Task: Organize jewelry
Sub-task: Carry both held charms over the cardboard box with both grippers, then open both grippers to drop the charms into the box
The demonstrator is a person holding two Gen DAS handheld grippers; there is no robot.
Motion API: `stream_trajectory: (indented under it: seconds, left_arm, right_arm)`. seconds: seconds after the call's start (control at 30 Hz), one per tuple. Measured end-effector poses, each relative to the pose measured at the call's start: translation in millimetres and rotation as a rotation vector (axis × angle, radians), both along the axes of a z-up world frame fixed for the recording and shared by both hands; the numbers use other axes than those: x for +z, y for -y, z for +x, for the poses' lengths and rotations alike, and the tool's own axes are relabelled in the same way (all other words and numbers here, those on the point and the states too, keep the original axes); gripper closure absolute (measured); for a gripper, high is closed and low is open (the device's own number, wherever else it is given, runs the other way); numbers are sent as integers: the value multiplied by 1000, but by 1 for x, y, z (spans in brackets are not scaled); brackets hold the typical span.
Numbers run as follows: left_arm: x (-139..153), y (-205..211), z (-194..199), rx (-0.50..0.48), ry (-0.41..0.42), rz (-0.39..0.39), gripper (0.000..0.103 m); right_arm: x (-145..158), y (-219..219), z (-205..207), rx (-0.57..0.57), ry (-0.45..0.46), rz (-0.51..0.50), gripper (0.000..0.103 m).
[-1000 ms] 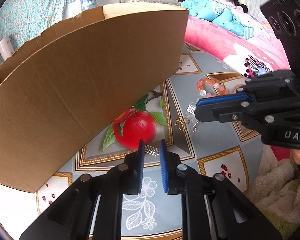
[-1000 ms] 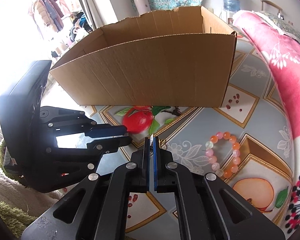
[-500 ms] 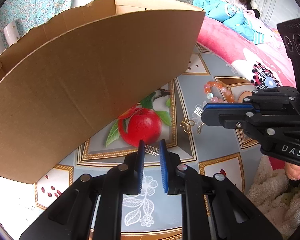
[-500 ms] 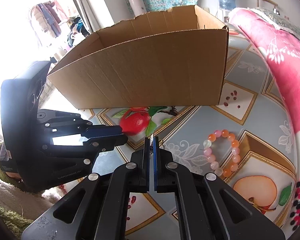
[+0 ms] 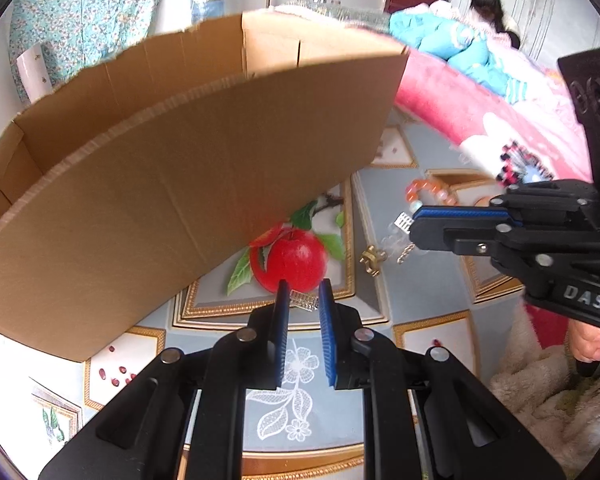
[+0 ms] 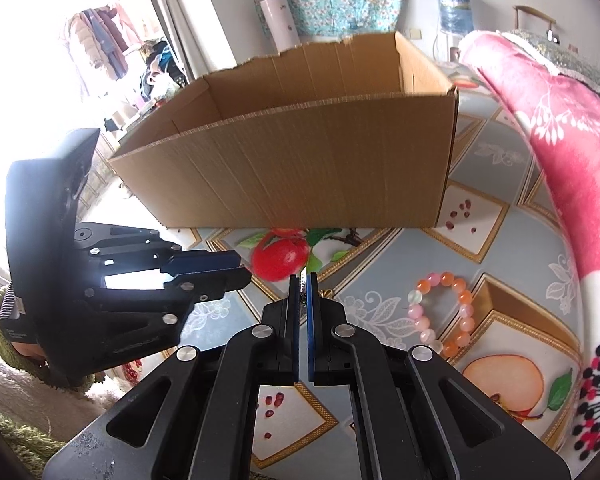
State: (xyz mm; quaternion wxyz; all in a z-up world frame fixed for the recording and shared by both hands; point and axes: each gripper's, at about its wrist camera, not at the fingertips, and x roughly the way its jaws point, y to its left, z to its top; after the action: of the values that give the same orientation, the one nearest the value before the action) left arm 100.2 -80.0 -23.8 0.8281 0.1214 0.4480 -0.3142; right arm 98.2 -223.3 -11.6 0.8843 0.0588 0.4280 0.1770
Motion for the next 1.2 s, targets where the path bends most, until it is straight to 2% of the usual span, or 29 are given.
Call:
stream_trajectory:
  seconds: [0.17, 0.43, 0.57, 0.67, 0.73, 0.83, 0.9, 1.1, 1.2]
  left_arm:
    - [30, -12, -10, -1, 44, -54, 89]
    - [93, -30, -25, -13, 140, -155, 89]
    - [123, -35, -17, -16, 210, -194, 89]
    - [130, -34, 9, 0, 213, -194, 89]
    - [127, -36, 33, 17, 172, -207, 89]
    - [108, -42, 82, 63, 6, -250, 89]
    - [97, -44, 107, 87, -70, -256, 89]
    - [71, -42, 172, 123, -253, -249, 89]
    - [54, -37, 203, 142, -325, -198, 89]
  right_arm:
    - [21, 1, -6, 0, 52, 9, 102]
    - [67, 1, -7, 52, 196, 53, 102]
    - [91, 6, 5, 88, 270, 88, 102]
    - [103, 10, 27, 106, 299, 105, 102]
    - [104, 12, 47, 118, 287, 119, 102]
    - [96, 11, 81, 138, 217, 140, 102]
    - [88, 10, 102, 146, 156, 152, 102]
    - [62, 6, 164, 167, -20, 147, 102]
    - [53, 3, 178, 181, -81, 151, 102]
